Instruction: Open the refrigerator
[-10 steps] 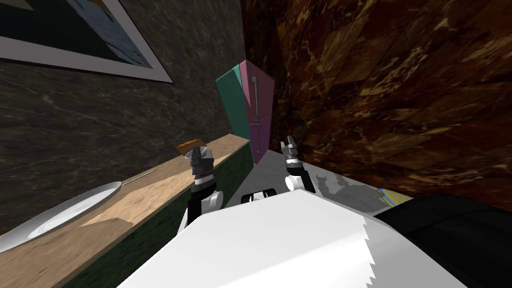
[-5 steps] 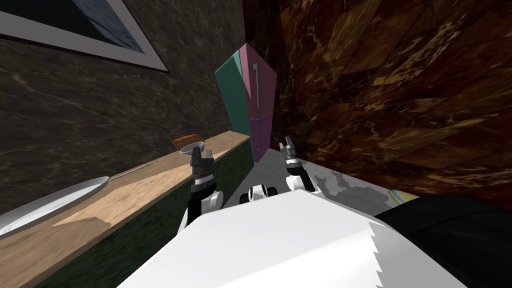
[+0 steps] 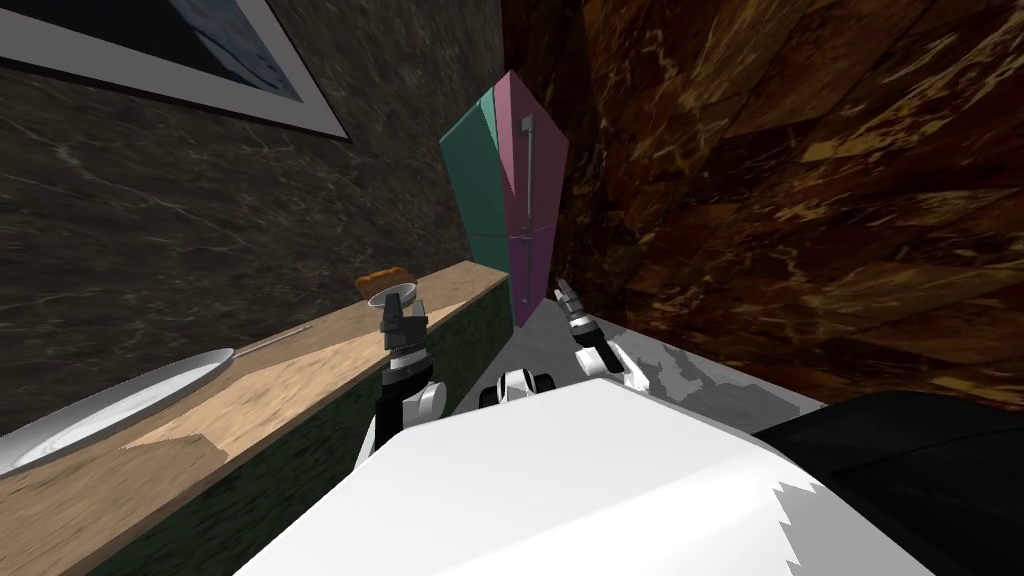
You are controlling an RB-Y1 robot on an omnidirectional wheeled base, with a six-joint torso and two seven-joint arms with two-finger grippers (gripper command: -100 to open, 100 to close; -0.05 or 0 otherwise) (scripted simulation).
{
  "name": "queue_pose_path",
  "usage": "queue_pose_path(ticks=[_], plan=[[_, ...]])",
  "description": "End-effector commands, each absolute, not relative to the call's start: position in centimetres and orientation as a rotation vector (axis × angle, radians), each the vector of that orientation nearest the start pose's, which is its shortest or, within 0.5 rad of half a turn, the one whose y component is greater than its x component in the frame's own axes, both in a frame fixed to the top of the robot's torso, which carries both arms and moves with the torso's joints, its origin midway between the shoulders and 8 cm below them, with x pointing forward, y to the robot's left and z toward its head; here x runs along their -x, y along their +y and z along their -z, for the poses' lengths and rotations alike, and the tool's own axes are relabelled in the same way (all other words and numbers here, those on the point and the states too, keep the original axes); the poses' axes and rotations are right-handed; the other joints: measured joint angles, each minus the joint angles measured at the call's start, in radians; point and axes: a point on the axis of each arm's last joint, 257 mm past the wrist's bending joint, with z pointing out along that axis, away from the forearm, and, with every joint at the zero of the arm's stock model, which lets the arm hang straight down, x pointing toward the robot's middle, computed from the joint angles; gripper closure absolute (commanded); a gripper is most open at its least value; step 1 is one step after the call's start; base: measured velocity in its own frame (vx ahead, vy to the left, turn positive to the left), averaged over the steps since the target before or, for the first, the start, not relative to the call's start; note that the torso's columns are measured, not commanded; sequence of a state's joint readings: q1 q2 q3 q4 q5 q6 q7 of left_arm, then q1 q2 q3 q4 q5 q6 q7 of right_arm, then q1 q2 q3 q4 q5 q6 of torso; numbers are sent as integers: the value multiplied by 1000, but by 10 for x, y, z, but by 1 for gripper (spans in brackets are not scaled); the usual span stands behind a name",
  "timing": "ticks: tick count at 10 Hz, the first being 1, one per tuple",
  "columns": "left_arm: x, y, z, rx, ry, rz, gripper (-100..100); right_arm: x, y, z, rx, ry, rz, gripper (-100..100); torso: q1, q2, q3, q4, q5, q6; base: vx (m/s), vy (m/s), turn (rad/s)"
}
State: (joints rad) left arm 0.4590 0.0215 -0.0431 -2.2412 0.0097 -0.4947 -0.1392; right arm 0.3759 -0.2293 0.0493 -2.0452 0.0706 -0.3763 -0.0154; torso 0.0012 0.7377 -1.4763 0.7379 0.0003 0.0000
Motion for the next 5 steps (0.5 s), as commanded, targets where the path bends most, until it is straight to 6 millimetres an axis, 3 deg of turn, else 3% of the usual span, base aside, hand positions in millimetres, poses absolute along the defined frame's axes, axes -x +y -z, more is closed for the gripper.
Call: queue_pose_path(ticks=[1,5], plan=[[-358,261,-19,605,665,1236,0,-424,-247,92,-555,1119,-1174,-100,-1,1,1,0,0,0,76,41,64],[-358,261,-19,605,665,1236,0,-445,-256,119,-409,1260,-1043,-100,-1,1,0,0,0,0,88,63,100]])
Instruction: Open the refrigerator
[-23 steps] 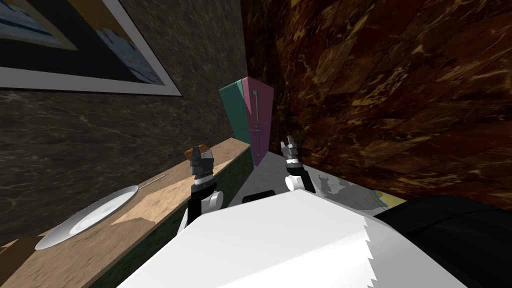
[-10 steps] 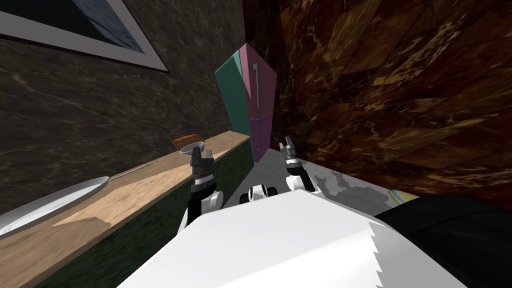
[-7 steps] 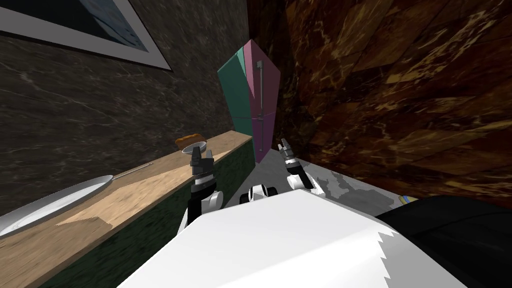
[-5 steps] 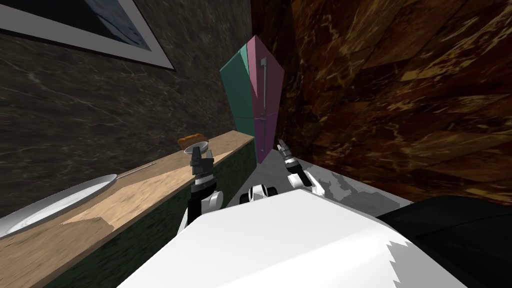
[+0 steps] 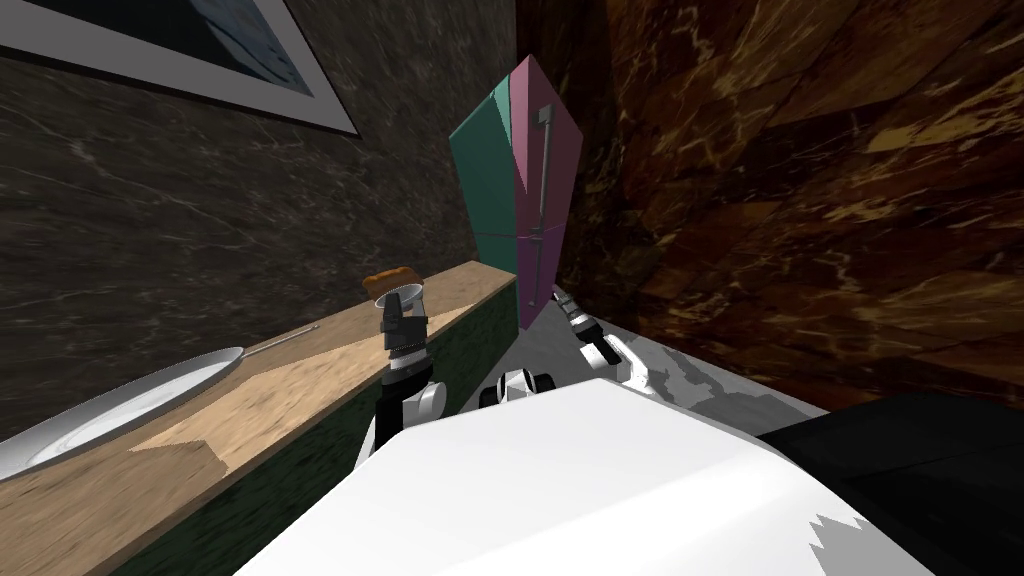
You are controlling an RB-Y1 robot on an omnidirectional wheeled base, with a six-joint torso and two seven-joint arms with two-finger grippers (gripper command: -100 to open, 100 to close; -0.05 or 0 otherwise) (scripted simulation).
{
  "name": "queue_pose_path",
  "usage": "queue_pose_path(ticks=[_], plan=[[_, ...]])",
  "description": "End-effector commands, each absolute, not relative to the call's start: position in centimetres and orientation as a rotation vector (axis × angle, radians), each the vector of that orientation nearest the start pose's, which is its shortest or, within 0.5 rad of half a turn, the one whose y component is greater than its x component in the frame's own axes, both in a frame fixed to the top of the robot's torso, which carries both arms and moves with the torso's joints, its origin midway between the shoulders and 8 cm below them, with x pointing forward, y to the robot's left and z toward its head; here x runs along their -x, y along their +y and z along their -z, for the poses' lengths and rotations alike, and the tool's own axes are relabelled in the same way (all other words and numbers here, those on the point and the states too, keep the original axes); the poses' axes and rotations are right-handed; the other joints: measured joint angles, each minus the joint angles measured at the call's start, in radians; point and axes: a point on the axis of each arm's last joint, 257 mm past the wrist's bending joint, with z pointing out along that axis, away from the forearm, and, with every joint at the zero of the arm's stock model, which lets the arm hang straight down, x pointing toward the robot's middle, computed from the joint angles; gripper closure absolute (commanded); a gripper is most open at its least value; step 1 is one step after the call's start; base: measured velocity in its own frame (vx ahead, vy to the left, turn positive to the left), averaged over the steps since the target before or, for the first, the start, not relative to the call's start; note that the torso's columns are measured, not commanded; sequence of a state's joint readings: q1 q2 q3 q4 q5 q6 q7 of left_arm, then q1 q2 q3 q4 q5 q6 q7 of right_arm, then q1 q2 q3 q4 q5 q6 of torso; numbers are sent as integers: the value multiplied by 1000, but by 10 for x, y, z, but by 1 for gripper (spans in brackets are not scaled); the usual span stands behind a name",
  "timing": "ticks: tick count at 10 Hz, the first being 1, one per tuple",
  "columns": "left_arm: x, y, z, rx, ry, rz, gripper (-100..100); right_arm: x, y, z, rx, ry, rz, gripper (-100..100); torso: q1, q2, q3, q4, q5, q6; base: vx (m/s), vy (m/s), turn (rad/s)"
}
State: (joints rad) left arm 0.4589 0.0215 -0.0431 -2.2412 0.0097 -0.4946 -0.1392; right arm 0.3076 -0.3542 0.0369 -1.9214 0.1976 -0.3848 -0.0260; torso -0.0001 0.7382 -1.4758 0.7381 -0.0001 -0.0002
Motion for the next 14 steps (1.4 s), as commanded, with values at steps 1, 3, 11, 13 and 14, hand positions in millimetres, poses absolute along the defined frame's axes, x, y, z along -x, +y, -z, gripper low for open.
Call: queue_pose_path(ticks=[1,3,11,13,14], plan=[[-358,261,-19,605,665,1236,0,-445,-258,127,-392,1288,-1016,-100,1,-1,-1,0,0,0,89,58,36],[-358,261,-19,605,665,1236,0,-454,-266,139,-332,1342,-954,-100,0,-1,0,0,0,0,83,51,62],[-358,261,-19,605,665,1236,0,-489,-319,175,-89,1533,-656,-100,0,0,0,0,0,0,65,48,66],[-358,261,-19,604,665,1236,0,-499,-338,180,-31,1571,-571,-100,-2,3,2,1,-1,0,5,-9,24],[-358,261,-19,604,665,1236,0,-509,-352,173,34,1586,-500,-100,-2,2,1,0,-1,0,16,-19,56]])
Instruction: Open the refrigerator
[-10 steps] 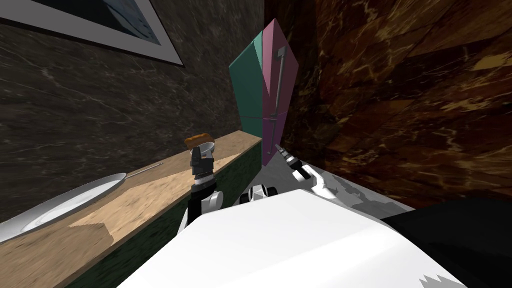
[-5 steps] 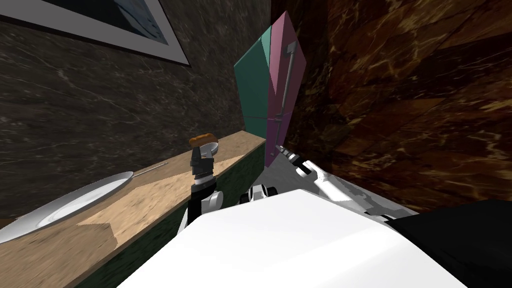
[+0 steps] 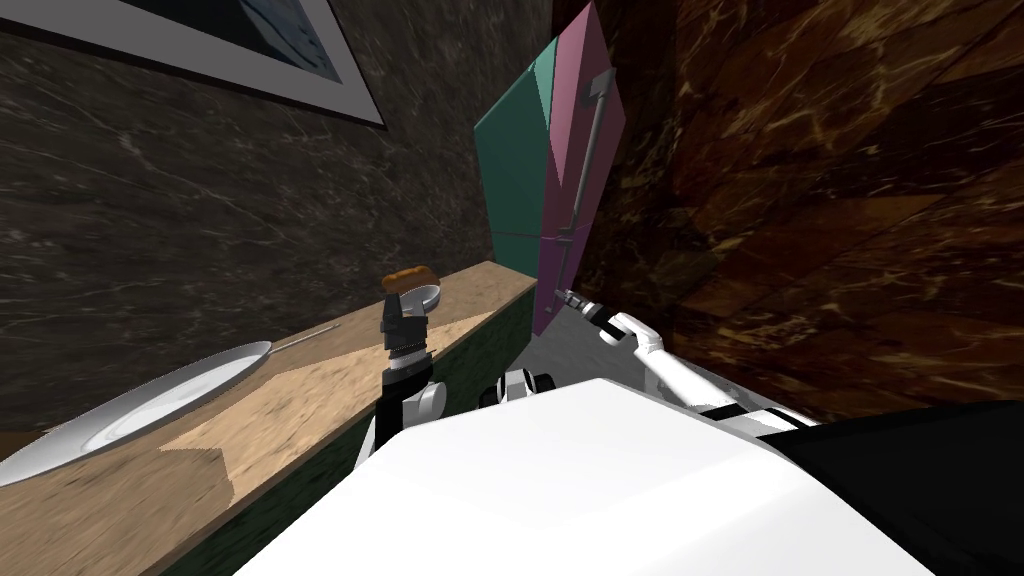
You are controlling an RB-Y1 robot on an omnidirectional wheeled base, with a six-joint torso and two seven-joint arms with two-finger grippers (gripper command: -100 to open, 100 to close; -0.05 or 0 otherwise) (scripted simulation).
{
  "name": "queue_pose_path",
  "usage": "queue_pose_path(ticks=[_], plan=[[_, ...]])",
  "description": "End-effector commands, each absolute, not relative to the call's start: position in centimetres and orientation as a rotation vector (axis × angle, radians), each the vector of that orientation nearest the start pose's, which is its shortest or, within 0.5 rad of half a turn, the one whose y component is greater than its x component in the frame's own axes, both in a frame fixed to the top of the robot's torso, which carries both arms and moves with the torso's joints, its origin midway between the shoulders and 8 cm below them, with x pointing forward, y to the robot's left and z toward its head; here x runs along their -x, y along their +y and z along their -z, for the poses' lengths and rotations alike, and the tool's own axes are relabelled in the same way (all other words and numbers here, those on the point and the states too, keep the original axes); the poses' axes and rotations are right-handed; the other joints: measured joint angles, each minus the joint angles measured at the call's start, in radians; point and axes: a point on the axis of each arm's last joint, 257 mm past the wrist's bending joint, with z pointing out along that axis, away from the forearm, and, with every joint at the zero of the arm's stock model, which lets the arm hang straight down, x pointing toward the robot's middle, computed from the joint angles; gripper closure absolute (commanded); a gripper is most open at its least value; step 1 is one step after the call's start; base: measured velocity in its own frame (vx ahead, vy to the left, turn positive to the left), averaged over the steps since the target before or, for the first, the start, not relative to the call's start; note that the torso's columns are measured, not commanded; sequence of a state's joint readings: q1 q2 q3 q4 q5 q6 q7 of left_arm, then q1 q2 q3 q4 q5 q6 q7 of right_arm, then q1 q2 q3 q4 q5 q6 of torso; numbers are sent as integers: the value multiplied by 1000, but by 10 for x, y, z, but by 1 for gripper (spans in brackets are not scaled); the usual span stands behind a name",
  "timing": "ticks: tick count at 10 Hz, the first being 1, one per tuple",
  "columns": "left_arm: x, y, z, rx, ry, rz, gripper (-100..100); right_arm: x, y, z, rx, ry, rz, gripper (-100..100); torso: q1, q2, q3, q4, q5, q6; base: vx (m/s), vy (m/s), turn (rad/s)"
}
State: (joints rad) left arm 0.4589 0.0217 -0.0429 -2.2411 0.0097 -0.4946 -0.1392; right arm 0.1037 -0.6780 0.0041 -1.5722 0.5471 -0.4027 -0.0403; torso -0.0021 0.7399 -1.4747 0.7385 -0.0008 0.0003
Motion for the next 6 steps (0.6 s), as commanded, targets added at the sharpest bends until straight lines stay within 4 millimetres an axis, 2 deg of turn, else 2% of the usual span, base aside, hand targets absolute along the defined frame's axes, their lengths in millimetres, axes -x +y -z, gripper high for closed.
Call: queue_pose_path(ticks=[1,6], plan=[[-358,261,-19,604,665,1236,0,-509,-360,183,25,1605,-482,-100,1,-2,-1,0,0,-1,8,-10,29],[-358,261,-19,604,665,1236,0,-509,-360,183,25,1605,-482,-100,2,-2,-1,0,1,0,1,-1,4]])
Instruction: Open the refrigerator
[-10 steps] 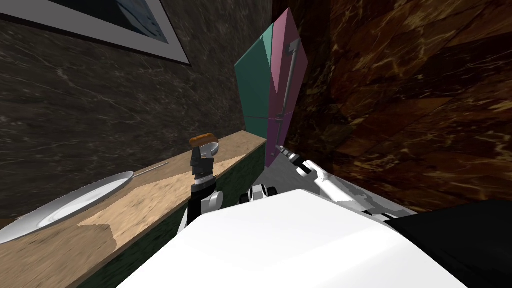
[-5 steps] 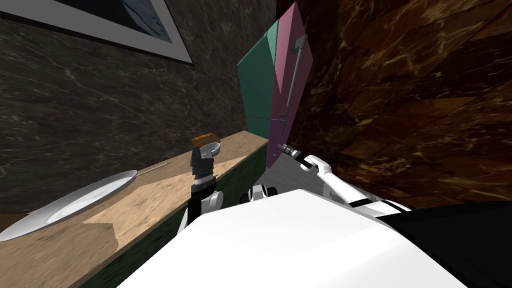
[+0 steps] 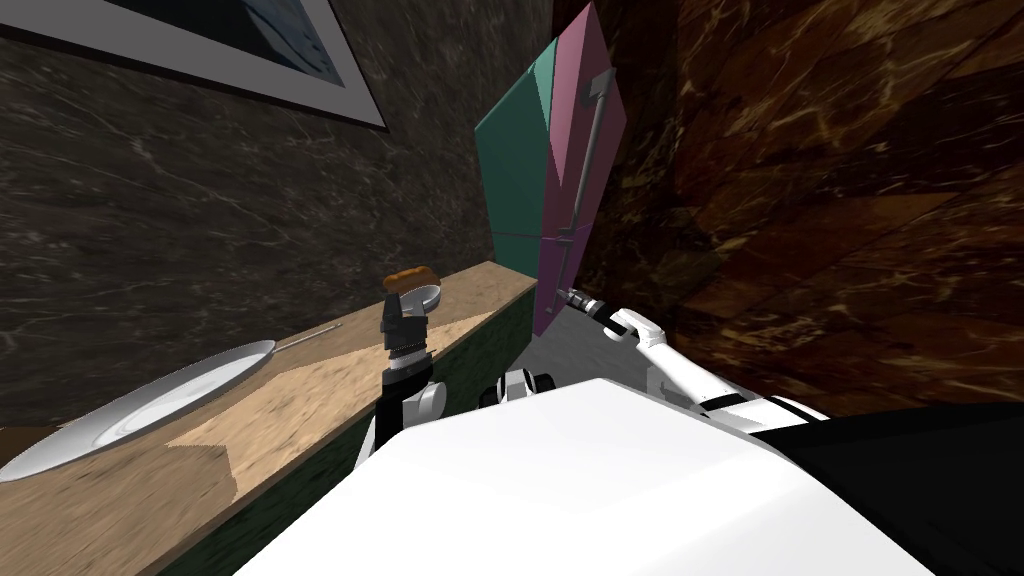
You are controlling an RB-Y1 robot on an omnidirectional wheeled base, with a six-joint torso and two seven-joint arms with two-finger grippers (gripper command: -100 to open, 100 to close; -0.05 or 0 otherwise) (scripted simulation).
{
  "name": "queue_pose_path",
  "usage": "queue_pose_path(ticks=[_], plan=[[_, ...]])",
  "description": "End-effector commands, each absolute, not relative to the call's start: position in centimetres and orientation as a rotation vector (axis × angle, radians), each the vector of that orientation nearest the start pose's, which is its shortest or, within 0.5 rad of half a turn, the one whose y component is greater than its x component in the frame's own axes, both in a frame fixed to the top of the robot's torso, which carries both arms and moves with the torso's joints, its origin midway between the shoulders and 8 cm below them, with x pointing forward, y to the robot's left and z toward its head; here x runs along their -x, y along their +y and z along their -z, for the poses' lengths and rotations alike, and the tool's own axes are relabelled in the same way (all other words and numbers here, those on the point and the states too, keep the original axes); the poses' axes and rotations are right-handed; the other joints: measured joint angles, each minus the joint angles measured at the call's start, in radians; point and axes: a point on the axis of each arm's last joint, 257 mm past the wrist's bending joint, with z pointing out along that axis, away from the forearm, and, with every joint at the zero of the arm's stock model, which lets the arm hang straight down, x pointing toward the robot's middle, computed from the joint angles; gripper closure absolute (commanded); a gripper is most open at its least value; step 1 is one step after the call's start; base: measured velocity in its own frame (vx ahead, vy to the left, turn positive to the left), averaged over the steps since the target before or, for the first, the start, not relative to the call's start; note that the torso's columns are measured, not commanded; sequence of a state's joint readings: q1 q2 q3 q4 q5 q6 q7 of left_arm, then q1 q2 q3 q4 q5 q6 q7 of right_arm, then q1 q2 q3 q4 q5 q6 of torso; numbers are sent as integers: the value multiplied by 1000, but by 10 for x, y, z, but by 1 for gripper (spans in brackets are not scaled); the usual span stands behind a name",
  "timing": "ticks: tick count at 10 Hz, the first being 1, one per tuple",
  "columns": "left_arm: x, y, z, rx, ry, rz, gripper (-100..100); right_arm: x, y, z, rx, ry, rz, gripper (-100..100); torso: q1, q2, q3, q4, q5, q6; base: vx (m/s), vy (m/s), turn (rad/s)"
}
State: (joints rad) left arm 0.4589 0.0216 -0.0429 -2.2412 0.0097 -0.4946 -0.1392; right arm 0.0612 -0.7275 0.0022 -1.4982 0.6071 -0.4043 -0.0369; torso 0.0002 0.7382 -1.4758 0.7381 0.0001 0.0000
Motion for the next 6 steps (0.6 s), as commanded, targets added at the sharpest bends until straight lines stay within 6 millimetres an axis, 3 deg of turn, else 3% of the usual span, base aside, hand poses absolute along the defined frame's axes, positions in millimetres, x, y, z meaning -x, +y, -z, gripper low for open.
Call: queue_pose_path(ticks=[1,3,6], plan=[[-358,261,-19,604,665,1236,0,-509,-360,183,25,1605,-482,-100,-1,-1,0,0,0,0,6,-7,21],[-358,261,-19,604,665,1236,0,-509,-360,183,25,1605,-482,-100,1,1,0,0,0,0,-9,11,-32],[-358,261,-19,604,665,1236,0,-540,-367,162,49,1565,-392,-100,0,-1,0,0,0,0,-4,0,-2]])
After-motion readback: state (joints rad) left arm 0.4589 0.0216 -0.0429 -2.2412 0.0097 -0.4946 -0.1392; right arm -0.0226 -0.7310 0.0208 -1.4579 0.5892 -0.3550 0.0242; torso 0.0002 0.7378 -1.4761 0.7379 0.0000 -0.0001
